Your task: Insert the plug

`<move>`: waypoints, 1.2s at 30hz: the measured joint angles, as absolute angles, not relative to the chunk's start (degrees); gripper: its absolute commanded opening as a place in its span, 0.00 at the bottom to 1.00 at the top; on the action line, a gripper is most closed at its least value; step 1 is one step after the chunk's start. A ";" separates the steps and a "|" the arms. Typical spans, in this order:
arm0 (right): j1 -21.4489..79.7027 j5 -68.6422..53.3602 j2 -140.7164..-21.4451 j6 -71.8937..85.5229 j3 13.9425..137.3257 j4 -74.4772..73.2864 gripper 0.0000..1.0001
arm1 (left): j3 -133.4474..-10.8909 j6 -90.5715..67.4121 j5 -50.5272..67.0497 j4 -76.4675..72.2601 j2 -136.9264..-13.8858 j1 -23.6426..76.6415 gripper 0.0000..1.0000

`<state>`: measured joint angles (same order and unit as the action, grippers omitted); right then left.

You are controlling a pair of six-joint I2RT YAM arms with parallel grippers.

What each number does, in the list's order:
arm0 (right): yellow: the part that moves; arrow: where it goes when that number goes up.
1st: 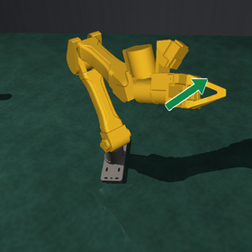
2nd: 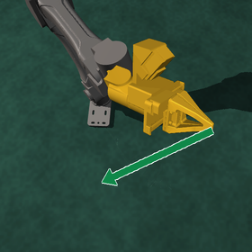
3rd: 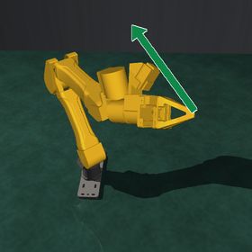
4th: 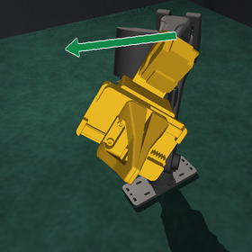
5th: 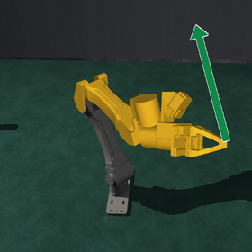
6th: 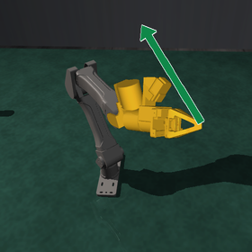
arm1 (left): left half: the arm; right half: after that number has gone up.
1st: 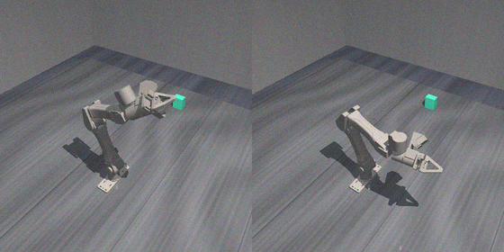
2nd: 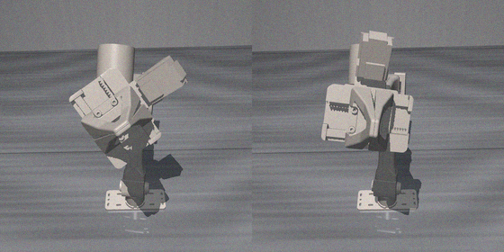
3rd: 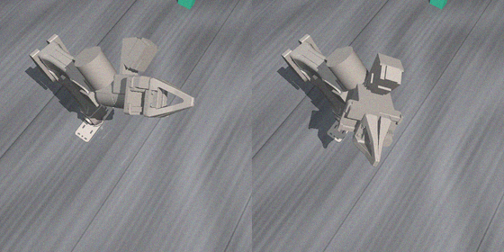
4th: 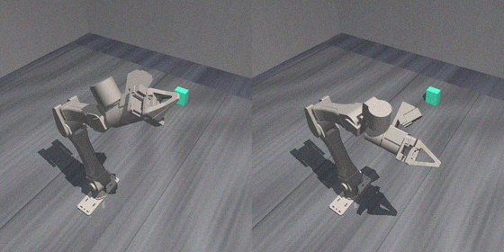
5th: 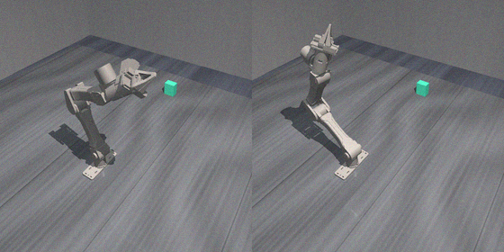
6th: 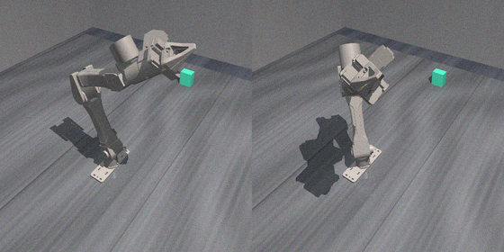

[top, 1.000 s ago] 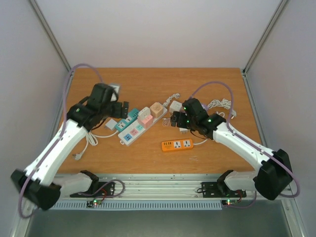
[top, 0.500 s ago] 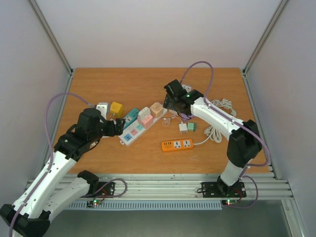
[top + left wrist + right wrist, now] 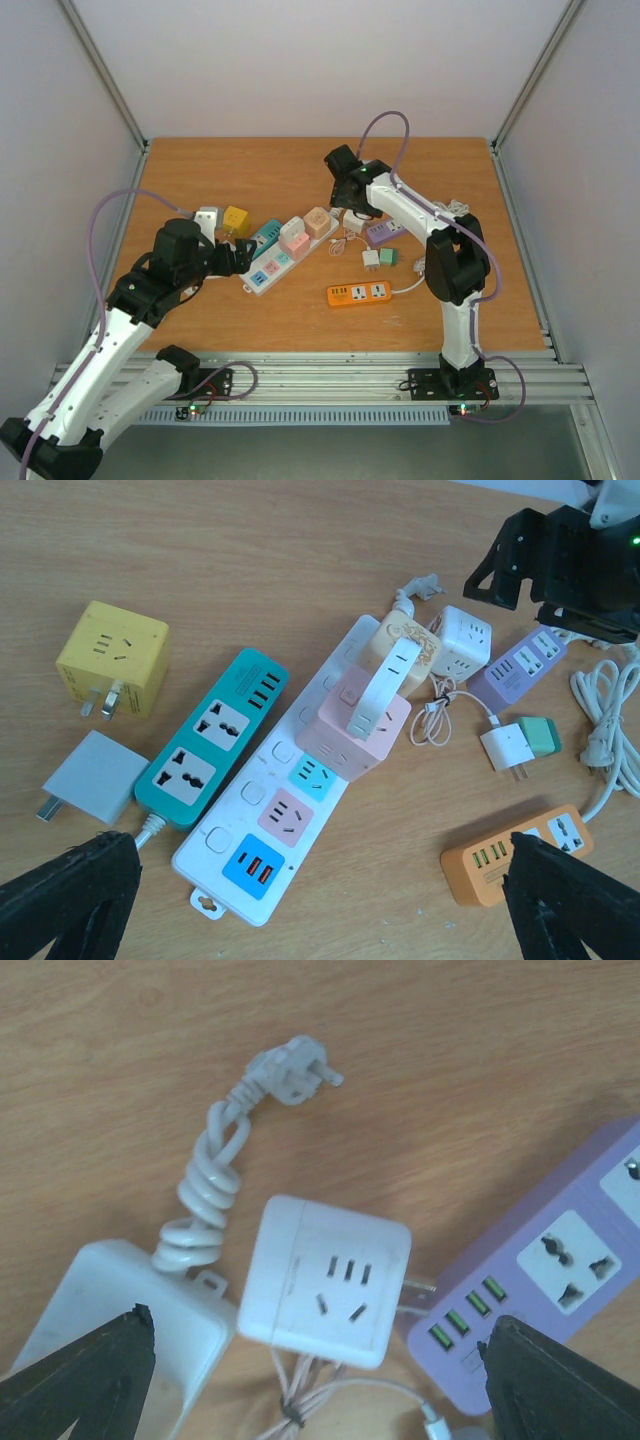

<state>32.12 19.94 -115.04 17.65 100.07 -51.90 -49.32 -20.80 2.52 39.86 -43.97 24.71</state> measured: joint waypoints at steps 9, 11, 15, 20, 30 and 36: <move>27.46 16.36 -121.14 12.88 102.02 -52.05 0.91 | -49.25 -20.84 2.59 39.53 -45.10 23.09 0.99; 27.03 15.55 -122.65 12.34 102.41 -52.01 0.89 | -49.25 -20.86 2.61 39.53 -45.52 22.76 0.99; 26.96 13.78 -124.36 11.40 103.72 -51.42 0.84 | -49.25 -20.97 2.85 39.55 -46.50 22.11 0.99; 26.94 12.56 -125.86 10.61 103.79 -51.42 0.77 | -49.25 -20.97 2.83 39.57 -46.94 21.80 0.99; 26.87 11.99 -125.25 9.96 102.10 -47.75 0.52 | -49.25 -20.80 1.96 39.62 -47.33 21.80 0.99; 26.68 10.11 -120.73 9.89 95.98 -43.20 0.52 | -49.25 -20.78 1.67 39.55 -47.33 21.76 0.99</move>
<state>26.68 10.11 -120.73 9.89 95.98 -43.20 -49.25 -20.78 1.67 39.55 -47.33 21.76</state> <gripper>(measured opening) 0.625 0.994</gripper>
